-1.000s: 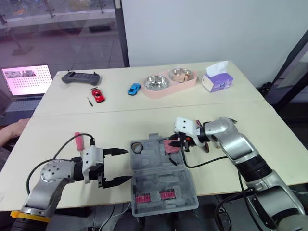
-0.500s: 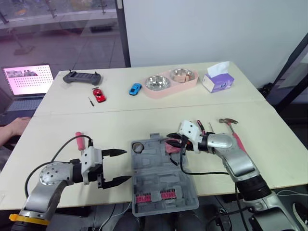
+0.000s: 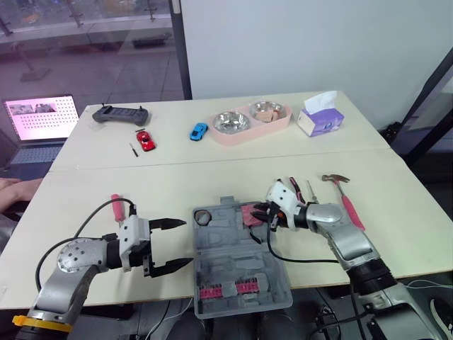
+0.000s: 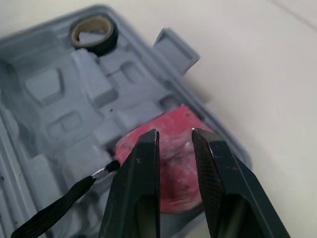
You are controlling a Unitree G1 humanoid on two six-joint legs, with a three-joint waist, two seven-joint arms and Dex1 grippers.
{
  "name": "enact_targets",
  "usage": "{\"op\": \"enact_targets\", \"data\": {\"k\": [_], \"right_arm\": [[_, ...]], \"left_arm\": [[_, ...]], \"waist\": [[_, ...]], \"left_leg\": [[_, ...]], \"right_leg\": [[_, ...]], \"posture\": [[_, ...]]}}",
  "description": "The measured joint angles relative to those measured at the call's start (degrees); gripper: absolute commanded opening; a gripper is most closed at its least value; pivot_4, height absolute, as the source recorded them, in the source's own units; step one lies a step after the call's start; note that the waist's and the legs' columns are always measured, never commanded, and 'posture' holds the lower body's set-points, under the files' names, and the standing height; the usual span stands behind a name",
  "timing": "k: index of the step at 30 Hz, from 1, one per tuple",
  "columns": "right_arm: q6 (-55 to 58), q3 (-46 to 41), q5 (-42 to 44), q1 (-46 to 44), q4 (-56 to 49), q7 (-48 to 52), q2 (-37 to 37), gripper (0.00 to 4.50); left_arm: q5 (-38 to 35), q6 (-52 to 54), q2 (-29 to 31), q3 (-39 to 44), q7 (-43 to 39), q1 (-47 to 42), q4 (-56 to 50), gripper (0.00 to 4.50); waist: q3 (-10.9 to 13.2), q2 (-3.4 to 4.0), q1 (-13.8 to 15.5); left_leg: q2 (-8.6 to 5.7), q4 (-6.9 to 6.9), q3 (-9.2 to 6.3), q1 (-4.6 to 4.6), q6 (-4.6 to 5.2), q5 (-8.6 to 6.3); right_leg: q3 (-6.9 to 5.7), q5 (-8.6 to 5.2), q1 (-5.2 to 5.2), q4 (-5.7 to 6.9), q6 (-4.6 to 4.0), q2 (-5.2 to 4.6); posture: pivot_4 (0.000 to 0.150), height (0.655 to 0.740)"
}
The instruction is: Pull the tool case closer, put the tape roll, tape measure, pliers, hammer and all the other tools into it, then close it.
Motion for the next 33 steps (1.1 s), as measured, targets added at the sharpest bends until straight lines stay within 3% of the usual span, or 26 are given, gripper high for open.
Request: {"op": "enact_targets", "data": {"k": [14,25,28,31,33], "right_arm": [[16.04,4.35,-1.31,-5.44,0.72,-0.38,0.00,1.08],[17.94,3.86,-0.16,-4.11,-4.03,-0.16,-0.48,1.08],[17.42,-0.08,4.02,-1.31,-10.96,1.04,-1.32,1.08],[17.53,-9.03,9.53,-0.24,-21.78,1.86,-5.02,1.08],[17.43,-15.58,12.65,5.28,-27.68,2.91,-8.99,1.08]], "left_arm": [[-0.06,0.17,0.48,0.33,0.04,-0.42,-0.67,4.50],[-0.03,0.28,0.47,0.32,0.82,-0.47,-0.67,4.50],[-0.06,0.42,0.63,0.59,1.15,-0.52,-0.56,4.50],[-0.23,1.35,2.09,2.64,1.22,-0.02,-0.48,4.50],[-0.76,1.44,2.85,4.82,1.22,1.01,0.06,4.50]], "waist": [[-0.32,-0.31,0.16],[-0.40,-0.45,0.25],[-0.27,-0.32,0.09],[-0.24,-0.29,0.13],[-0.28,-0.35,0.79]], "left_leg": [[0.01,-0.08,-0.01,0.58,0.07,-0.04],[0.01,-0.10,-0.02,0.52,0.07,-0.05],[0.00,-0.10,0.01,0.38,0.07,-0.05],[0.05,-0.12,-0.01,0.33,0.07,-0.05],[0.06,-0.17,-0.04,0.34,0.14,-0.10]], "right_leg": [[-0.01,-0.12,0.58,-0.06,-0.15,-0.01],[-0.02,-0.10,0.54,-0.08,-0.10,-0.02],[0.01,-0.05,0.36,-0.07,0.00,-0.04],[0.01,-0.05,0.30,-0.08,0.00,-0.06],[-0.04,-0.10,0.38,-0.18,0.03,-0.07]], "posture": [[0.150,0.7400],[0.150,0.7400],[0.150,0.7400],[0.150,0.7400],[0.150,0.7400]]}}
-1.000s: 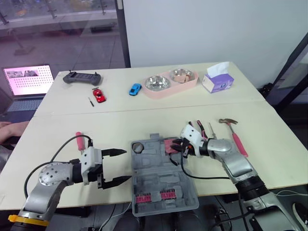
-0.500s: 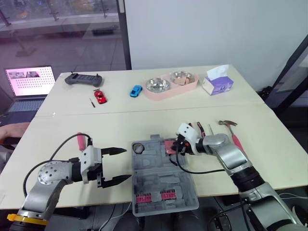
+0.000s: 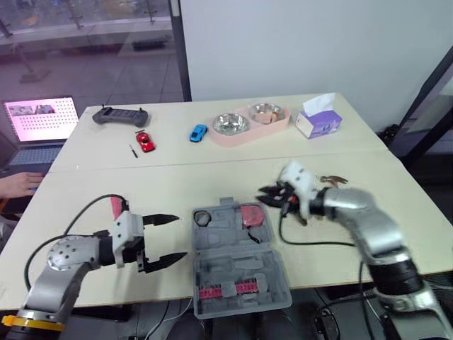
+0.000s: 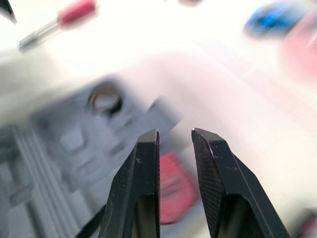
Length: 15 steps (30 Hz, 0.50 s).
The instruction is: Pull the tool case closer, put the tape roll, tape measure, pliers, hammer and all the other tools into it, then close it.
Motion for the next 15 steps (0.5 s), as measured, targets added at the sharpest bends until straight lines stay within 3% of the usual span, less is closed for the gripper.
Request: {"op": "enact_targets", "data": {"k": [1,4,9,15], "right_arm": [[0.17,-2.66,1.15,3.32,-1.21,0.61,-1.65,1.08],[0.22,-9.89,3.65,13.42,-3.05,1.65,-4.12,1.89],[-3.60,-27.84,5.44,31.38,-1.82,4.21,-6.27,4.40],[-11.22,-36.48,5.66,40.56,2.27,5.33,-6.22,4.46]], "left_arm": [[-0.07,0.00,0.85,1.26,-0.03,0.84,1.25,4.50],[0.00,-0.23,2.56,4.59,0.02,2.39,4.69,4.50],[1.41,-2.23,5.89,13.85,1.96,5.38,14.81,4.50],[2.61,-7.36,8.02,19.67,-0.02,10.05,26.02,4.50]], "waist": [[0.00,-0.03,0.26],[0.03,0.02,0.67],[0.04,0.05,0.65],[0.05,0.04,0.37]], "left_leg": [[0.02,0.00,0.01,0.02,0.05,-0.03],[0.02,0.04,0.09,-0.06,0.05,-0.03],[0.05,0.08,0.14,0.02,0.04,-0.04],[0.16,-0.09,0.18,0.14,0.05,-0.10]], "right_leg": [[0.00,-0.01,0.04,-0.05,-0.02,0.01],[0.04,-0.09,0.00,-0.14,-0.16,-0.03],[0.05,-0.09,0.21,-0.40,-0.19,-0.03],[0.06,-0.12,0.32,-0.62,-0.21,-0.04]], "posture": [[0.150,0.7400],[0.150,0.7400],[0.150,0.7400],[0.150,0.7400]]}}
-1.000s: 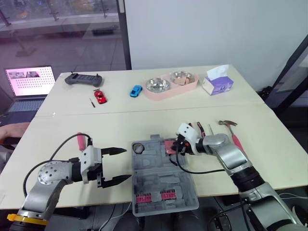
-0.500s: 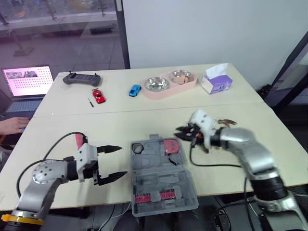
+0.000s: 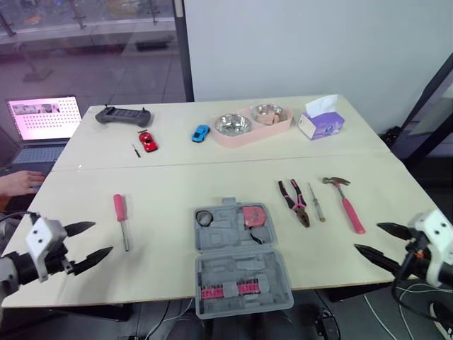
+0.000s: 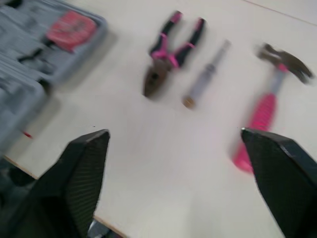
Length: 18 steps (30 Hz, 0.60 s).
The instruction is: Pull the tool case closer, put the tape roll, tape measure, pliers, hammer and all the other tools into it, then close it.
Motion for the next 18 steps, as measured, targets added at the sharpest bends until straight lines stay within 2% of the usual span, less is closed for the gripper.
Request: {"op": "enact_targets", "data": {"k": [3,7,14,18], "right_arm": [[-2.08,-0.67,-0.17,1.91,1.35,-0.09,0.08,4.46],[-3.52,-0.22,0.39,1.64,1.36,-0.54,0.09,4.46],[-4.34,0.13,0.82,3.09,1.43,-1.42,0.50,4.46],[-2.30,1.37,1.29,4.88,-3.50,-4.18,2.42,4.46]], "left_arm": [[0.97,-2.68,0.65,0.87,-1.32,1.36,5.65,4.50],[1.42,-4.88,0.64,0.79,-1.94,0.61,7.00,4.50],[1.84,-5.73,0.17,-0.55,-2.92,-1.39,7.09,4.50],[1.88,-5.38,-1.57,-3.32,-3.62,-1.57,3.91,4.50]], "waist": [[0.00,0.00,0.18],[-0.01,-0.07,0.43],[0.01,-0.03,0.17],[0.01,-0.02,0.19]], "left_leg": [[-0.01,-0.03,0.02,0.00,-0.01,-0.01],[0.00,-0.01,0.02,0.01,-0.18,-0.10],[-0.01,-0.02,0.02,-0.01,-0.14,-0.13],[0.00,-0.02,0.03,-0.01,-0.14,-0.13]], "right_leg": [[0.01,0.00,0.03,-0.04,0.00,-0.06],[0.02,-0.03,0.16,-0.09,0.02,-0.11],[0.01,-0.03,0.12,-0.12,0.02,-0.11],[0.02,-0.03,0.12,-0.12,0.02,-0.11]], "posture": [[0.150,0.7400],[0.150,0.7400],[0.150,0.7400],[0.150,0.7400]]}}
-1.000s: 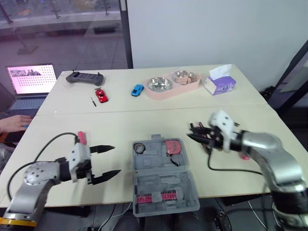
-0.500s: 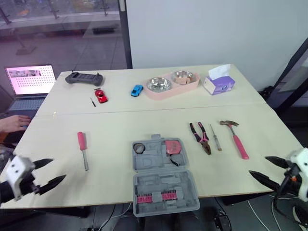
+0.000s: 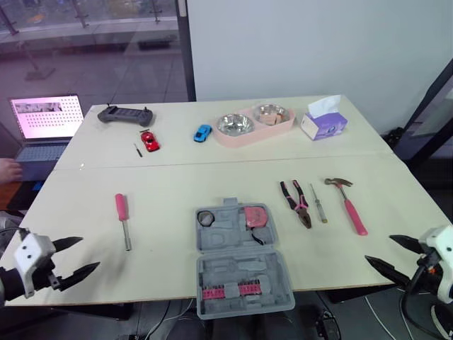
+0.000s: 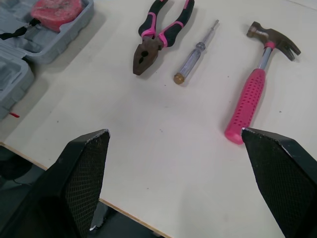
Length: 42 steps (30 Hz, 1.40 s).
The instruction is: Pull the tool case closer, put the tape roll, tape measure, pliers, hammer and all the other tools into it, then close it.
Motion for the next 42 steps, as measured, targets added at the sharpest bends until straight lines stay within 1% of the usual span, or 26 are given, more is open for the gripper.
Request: {"op": "enact_targets", "data": {"k": [3,6,9,13,15,18,22,26,28,32,35,37,39,42], "right_arm": [[5.26,4.04,0.53,-1.30,-7.96,-6.92,3.63,4.46],[15.27,9.45,-0.06,-7.01,-13.97,-19.16,8.68,4.46],[23.99,15.90,-1.55,-12.89,-17.08,-28.71,12.47,4.46],[31.39,26.39,-5.01,-20.89,-16.75,-38.67,17.93,4.46],[33.34,29.53,-6.59,-23.88,-15.26,-42.27,20.29,4.46],[34.97,32.44,-9.77,-29.66,-9.38,-47.24,23.56,4.46],[34.81,33.44,-12.57,-33.86,-2.41,-51.26,26.34,4.46],[33.00,33.61,-14.42,-34.76,2.45,-52.39,26.32,4.46],[31.36,33.49,-14.97,-35.93,6.50,-52.34,26.26,4.46],[28.92,32.52,-14.71,-39.45,12.65,-50.91,26.25,4.46],[27.58,31.83,-14.34,-41.69,16.10,-50.17,26.29,4.46],[27.28,31.32,-14.09,-42.78,17.69,-50.08,26.40,3.92],[27.28,31.23,-14.03,-43.32,18.27,-50.22,26.81,3.17],[27.20,31.10,-14.09,-43.34,18.49,-50.52,27.20,1.58]], "left_arm": [[-0.15,1.68,-2.65,-3.94,-0.33,1.03,-8.64,4.50],[-1.38,5.62,-4.89,-8.20,0.67,2.52,-19.66,4.50],[-2.66,9.78,-5.27,-10.82,1.92,3.03,-28.56,4.50],[-2.69,12.58,-5.65,-13.75,2.92,1.17,-34.54,4.50],[-2.70,13.60,-5.96,-14.71,3.23,0.08,-35.52,4.50],[-2.67,14.48,-6.39,-16.34,3.82,-2.05,-36.35,4.50],[-2.66,15.26,-7.01,-17.47,4.41,-3.09,-37.47,4.50],[-2.66,15.52,-7.21,-17.65,4.79,-3.22,-38.31,4.50],[-2.63,16.43,-7.73,-18.33,5.79,-3.31,-39.41,4.50],[-2.39,18.05,-8.92,-21.11,8.14,-3.73,-42.04,4.50],[-2.38,19.06,-8.94,-21.47,9.53,-3.82,-43.31,4.50],[-2.38,19.38,-8.92,-21.47,9.99,-3.81,-43.94,4.50],[-2.40,19.83,-8.82,-21.46,10.40,-3.82,-44.14,4.50],[-2.43,19.96,-8.31,-21.35,10.59,-3.72,-44.14,4.50]], "waist": [[-0.01,-0.03,0.00],[0.00,-0.06,-0.07],[-0.01,-0.05,0.00],[0.01,0.08,-0.02],[0.01,0.08,0.02],[0.02,0.08,-0.03],[0.02,0.08,-0.08],[0.02,0.09,-0.13],[0.02,0.09,-0.18],[0.02,0.08,-0.29],[0.01,0.08,-0.45],[0.01,0.08,-0.47],[0.01,0.08,-0.47],[0.01,0.07,-0.36]], "left_leg": [[0.01,0.00,0.00,0.00,0.00,0.00],[0.01,0.00,0.00,-0.04,-0.01,0.00],[0.01,-0.01,0.00,-0.16,0.00,0.00],[-0.01,-0.01,0.00,-0.23,0.15,0.11],[-0.03,-0.01,0.00,-0.24,0.16,0.12],[-0.05,0.02,0.00,-0.23,0.14,0.14],[-0.05,0.01,0.00,-0.23,0.15,0.14],[-0.04,0.01,0.00,-0.22,0.15,0.15],[-0.04,0.02,0.01,-0.18,0.15,0.15],[-0.02,0.01,0.01,-0.03,0.15,0.15],[-0.01,0.01,0.01,0.00,0.15,0.15],[-0.02,0.01,0.01,0.00,0.15,0.15],[-0.02,0.01,0.01,0.01,0.15,0.16],[-0.02,0.01,0.00,0.01,0.15,0.16]], "right_leg": [[0.02,0.00,0.01,0.00,0.00,0.00],[0.04,0.00,-0.05,0.02,-0.01,0.00],[0.04,0.00,-0.25,0.04,-0.02,0.03],[0.02,0.03,-0.38,0.07,-0.06,0.08],[0.01,0.04,-0.40,0.07,-0.05,0.10],[0.00,0.07,-0.47,0.07,-0.07,0.13],[0.00,0.08,-0.45,0.11,-0.06,0.19],[0.02,0.08,-0.40,0.14,-0.06,0.31],[0.02,0.09,-0.36,0.14,-0.06,0.33],[0.02,0.08,-0.22,0.14,-0.06,0.38],[0.03,0.08,-0.21,0.17,-0.06,0.40],[0.03,0.08,-0.21,0.18,-0.06,0.40],[0.04,0.08,-0.20,0.18,-0.06,0.40],[0.04,0.08,-0.17,0.17,-0.06,0.40]], "posture": [[0.150,0.7400],[0.150,0.7400],[0.150,0.7400],[0.150,0.7400],[0.150,0.7400],[0.150,0.7400],[0.150,0.7400],[0.150,0.7400],[0.150,0.7400],[0.150,0.7400],[0.150,0.7400],[0.150,0.7400],[0.150,0.7400],[0.150,0.7400]]}}
